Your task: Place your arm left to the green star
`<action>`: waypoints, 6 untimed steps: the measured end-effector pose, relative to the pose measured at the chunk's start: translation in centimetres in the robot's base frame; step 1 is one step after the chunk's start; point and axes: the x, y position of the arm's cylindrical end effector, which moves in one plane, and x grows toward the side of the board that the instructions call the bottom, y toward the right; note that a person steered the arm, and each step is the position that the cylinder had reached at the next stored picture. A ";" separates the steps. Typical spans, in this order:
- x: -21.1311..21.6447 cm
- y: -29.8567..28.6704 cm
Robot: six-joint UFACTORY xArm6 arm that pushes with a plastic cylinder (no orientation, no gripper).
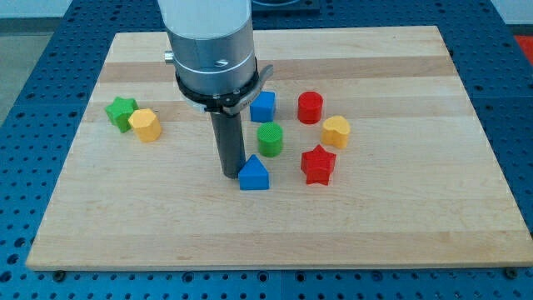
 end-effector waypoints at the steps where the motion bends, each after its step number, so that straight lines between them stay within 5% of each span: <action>1: 0.4 0.0; 3: 1.4 -0.8; 6: -4.4 -14.9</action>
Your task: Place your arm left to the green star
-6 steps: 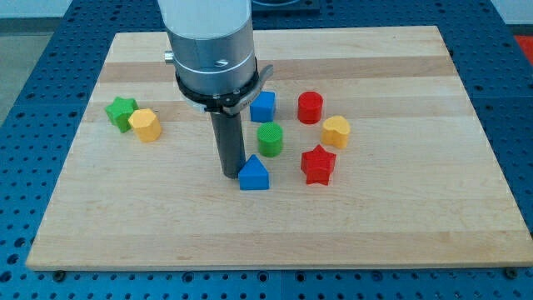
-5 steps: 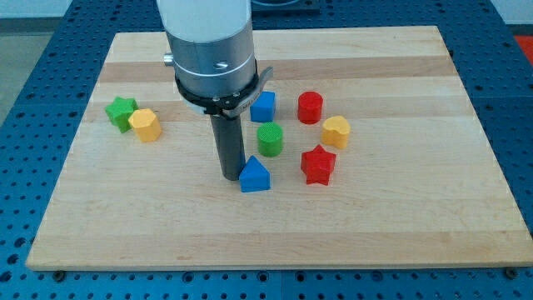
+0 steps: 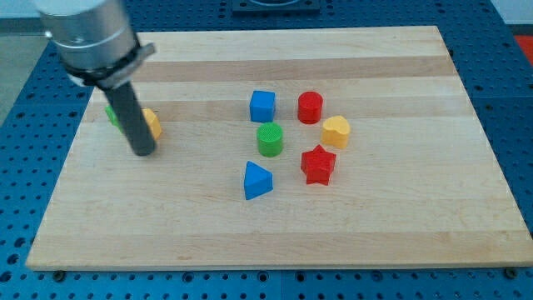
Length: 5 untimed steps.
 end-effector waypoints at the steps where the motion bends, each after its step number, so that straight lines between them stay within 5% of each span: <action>1: 0.0 -3.9; 5: -7.2 -9.5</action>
